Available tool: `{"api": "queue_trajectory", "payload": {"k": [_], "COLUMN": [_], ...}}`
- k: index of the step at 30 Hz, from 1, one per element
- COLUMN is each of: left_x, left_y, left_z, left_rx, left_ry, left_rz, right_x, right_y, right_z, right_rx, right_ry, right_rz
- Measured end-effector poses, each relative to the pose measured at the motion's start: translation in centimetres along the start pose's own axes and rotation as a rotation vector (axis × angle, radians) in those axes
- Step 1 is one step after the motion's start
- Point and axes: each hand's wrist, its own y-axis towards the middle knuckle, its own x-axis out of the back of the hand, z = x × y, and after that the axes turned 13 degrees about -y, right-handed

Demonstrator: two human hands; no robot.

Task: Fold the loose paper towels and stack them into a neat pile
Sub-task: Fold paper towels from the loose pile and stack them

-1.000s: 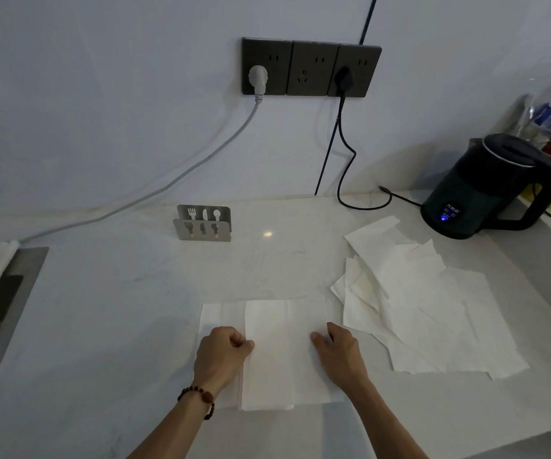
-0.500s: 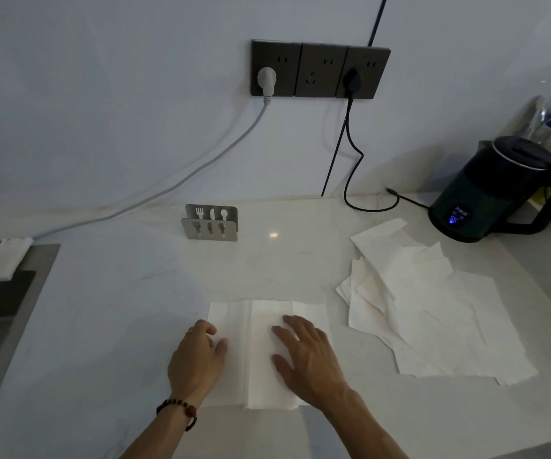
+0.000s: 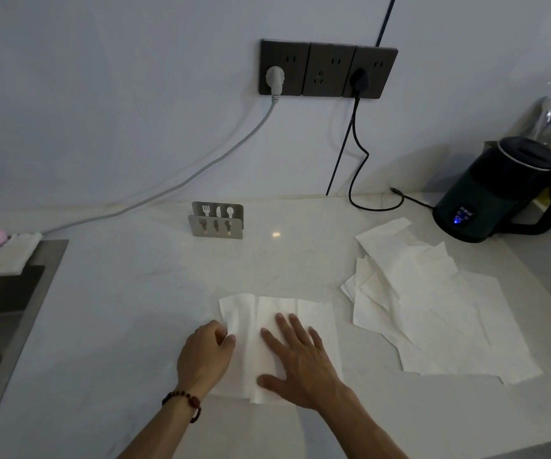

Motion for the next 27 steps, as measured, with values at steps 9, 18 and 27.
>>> {"api": "queue_trajectory", "payload": {"k": [9,18,27], "left_x": [0.7,-1.0,-1.8], "left_y": [-1.8,-1.1,0.2], "left_z": [-4.9,-1.1,-1.6], "left_rx": [-0.037,-0.527,-0.706], "left_ry": [-0.629,0.223,0.728], "left_rz": [0.441,0.453,0.600], "right_x": [0.0,-1.0,-0.5], "right_y": [-0.6,-2.4,-2.3], "right_z": [0.1,-0.8,-0.2], "right_rx": [-0.043,-0.348,-0.202], "right_ry": [-0.023,0.107,0.011], "right_rz": [-0.001,-0.261,-0.230]}}
